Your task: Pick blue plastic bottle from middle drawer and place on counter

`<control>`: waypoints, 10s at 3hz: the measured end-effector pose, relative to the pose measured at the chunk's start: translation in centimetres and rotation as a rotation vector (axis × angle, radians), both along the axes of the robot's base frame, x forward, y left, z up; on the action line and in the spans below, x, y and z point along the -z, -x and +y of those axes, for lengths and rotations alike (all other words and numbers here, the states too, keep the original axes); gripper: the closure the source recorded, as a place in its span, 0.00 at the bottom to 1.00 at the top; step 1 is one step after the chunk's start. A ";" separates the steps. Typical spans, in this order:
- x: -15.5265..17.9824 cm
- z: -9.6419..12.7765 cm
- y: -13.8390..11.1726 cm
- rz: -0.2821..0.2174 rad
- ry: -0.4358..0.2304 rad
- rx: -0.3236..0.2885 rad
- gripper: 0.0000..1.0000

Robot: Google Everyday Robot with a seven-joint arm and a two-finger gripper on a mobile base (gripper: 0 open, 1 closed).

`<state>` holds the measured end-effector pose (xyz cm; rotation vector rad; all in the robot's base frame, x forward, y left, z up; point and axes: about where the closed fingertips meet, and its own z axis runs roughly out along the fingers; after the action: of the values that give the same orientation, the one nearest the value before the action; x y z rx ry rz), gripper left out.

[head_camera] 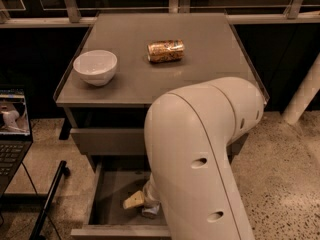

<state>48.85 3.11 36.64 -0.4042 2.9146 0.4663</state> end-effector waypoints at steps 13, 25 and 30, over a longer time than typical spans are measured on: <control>-12.9 -8.1 11.6 -0.112 -0.231 -0.746 1.00; -52.1 -12.6 -3.4 -0.650 0.106 -1.136 1.00; -50.7 -14.0 -13.7 -0.563 0.059 -0.596 0.82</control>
Offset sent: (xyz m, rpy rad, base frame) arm 0.0000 0.0000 -0.0002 0.0000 0.0004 0.0002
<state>62.55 -10.90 87.34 -1.2036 2.2307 0.2713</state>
